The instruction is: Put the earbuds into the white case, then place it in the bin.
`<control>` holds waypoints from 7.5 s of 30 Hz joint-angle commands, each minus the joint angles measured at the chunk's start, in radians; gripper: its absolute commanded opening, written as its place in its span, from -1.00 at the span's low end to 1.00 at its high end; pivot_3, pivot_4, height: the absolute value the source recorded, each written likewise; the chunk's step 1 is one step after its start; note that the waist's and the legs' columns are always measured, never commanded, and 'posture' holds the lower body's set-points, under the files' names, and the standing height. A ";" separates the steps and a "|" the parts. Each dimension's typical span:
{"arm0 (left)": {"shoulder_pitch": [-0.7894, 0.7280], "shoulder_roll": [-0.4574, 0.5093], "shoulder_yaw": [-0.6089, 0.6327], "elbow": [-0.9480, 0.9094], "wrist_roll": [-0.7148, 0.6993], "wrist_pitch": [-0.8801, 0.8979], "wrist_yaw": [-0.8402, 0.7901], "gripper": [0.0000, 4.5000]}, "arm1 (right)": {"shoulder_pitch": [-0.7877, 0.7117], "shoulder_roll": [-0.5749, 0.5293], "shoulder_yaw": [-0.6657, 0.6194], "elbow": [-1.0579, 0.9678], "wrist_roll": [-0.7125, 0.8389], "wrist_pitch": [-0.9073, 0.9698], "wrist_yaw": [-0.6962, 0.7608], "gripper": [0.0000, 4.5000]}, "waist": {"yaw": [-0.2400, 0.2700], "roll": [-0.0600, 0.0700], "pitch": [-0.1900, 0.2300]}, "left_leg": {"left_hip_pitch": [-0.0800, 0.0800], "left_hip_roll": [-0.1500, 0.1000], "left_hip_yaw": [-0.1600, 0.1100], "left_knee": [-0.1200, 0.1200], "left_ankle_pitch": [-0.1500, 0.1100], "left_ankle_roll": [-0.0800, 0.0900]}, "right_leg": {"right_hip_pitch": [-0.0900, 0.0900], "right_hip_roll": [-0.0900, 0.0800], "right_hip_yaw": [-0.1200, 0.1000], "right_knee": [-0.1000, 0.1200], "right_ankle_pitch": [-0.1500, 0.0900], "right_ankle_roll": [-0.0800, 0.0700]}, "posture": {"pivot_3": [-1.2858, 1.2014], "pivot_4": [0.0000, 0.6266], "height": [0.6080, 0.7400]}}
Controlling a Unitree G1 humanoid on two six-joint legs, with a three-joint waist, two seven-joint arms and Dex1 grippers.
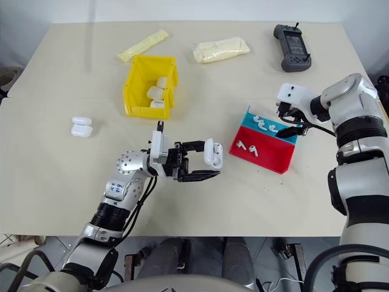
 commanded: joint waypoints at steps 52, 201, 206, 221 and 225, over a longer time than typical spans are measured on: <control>-0.037 -0.001 -0.017 -0.026 0.003 0.056 0.005 0.23 | 0.440 -0.173 -0.520 -0.835 0.490 0.411 0.141 -0.77 | 0.015 0.000 0.000 | 0.000 0.000 0.000 0.001 0.000 0.000 | 0.001 0.000 0.000 0.001 0.000 0.000 | 0.03 -0.52 1.00; -0.082 0.166 0.390 -0.181 0.006 0.485 0.592 0.23 | 1.284 0.066 -0.798 -1.594 0.932 0.252 -0.432 0.76 | 0.040 -0.002 0.001 | 0.004 -0.001 -0.002 0.001 0.000 0.001 | 0.004 0.000 0.002 0.002 0.001 0.000 | 0.03 -0.52 1.00; -0.368 0.147 0.397 0.139 0.046 0.474 0.654 0.23 | 1.322 0.076 -0.772 -1.592 0.908 0.215 -0.428 0.99 | 0.046 -0.003 0.002 | 0.003 -0.004 -0.002 0.002 0.000 0.001 | 0.004 0.000 0.003 0.002 0.001 0.001 | 0.03 -0.52 1.00; -0.657 0.198 0.319 0.791 0.219 0.171 0.516 0.77 | 1.325 0.101 -0.763 -1.626 0.910 0.210 -0.471 1.00 | 0.028 -0.006 0.003 | 0.003 -0.009 -0.001 0.000 0.000 0.001 | 0.001 -0.001 0.002 0.003 0.001 0.001 | 0.03 -0.52 1.00; -0.576 0.243 0.295 0.678 0.220 0.171 0.416 0.99 | 1.330 0.099 -0.761 -1.635 0.914 0.216 -0.472 1.00 | 0.027 -0.006 0.003 | 0.003 -0.008 -0.001 0.000 0.000 0.001 | 0.001 0.000 0.002 0.004 0.001 0.001 | 0.03 -0.52 1.00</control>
